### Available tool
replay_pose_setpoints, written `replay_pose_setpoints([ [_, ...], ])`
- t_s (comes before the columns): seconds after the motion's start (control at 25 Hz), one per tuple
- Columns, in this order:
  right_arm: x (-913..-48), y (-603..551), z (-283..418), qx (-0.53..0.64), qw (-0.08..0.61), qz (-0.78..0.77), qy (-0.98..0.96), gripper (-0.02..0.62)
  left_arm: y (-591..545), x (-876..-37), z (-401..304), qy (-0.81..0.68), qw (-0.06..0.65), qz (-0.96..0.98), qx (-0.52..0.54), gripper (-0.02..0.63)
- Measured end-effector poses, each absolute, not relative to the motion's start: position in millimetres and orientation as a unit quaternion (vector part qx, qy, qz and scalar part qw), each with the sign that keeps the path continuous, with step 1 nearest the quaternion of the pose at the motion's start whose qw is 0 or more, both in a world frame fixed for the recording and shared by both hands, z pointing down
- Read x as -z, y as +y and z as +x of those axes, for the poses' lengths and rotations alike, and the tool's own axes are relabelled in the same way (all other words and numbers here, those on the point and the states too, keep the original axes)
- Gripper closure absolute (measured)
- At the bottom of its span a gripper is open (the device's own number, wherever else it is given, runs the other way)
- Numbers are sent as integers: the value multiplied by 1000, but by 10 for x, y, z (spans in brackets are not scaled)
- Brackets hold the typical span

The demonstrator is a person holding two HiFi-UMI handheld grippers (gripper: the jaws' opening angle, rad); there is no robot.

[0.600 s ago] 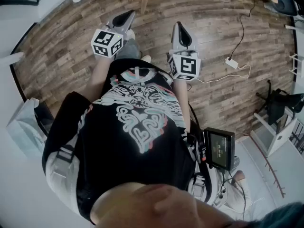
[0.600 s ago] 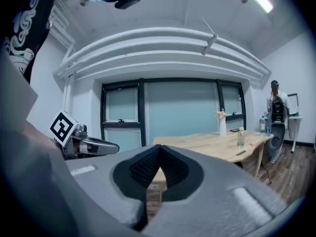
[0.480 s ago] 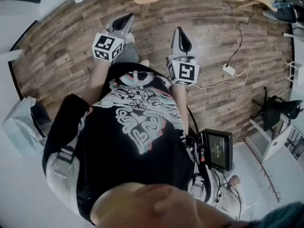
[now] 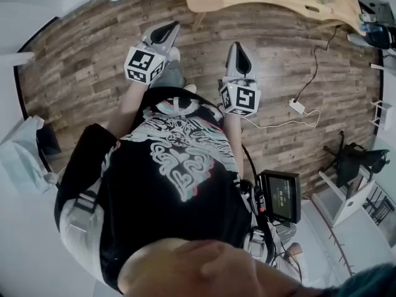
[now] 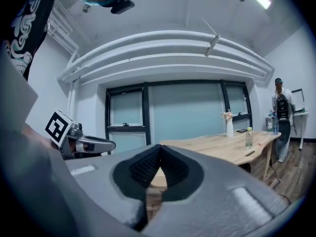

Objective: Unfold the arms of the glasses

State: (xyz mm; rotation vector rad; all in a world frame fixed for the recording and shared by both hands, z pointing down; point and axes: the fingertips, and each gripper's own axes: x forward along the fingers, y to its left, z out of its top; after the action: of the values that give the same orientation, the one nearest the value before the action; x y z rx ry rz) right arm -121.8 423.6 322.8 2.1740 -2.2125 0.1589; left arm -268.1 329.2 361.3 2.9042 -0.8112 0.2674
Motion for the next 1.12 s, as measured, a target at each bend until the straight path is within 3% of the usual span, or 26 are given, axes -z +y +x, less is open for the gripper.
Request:
replay_pose_setpoints([
  [0.56, -3334, 4251, -1087, -64, 30, 703, -708, 597, 3372, -3817, -2476, -251, 66, 960, -110, 617],
  [1.12, -3566, 2583, -180, -95, 51, 720, -686, 597, 1643, -3955, -1583, -230, 76, 962, -124, 617],
])
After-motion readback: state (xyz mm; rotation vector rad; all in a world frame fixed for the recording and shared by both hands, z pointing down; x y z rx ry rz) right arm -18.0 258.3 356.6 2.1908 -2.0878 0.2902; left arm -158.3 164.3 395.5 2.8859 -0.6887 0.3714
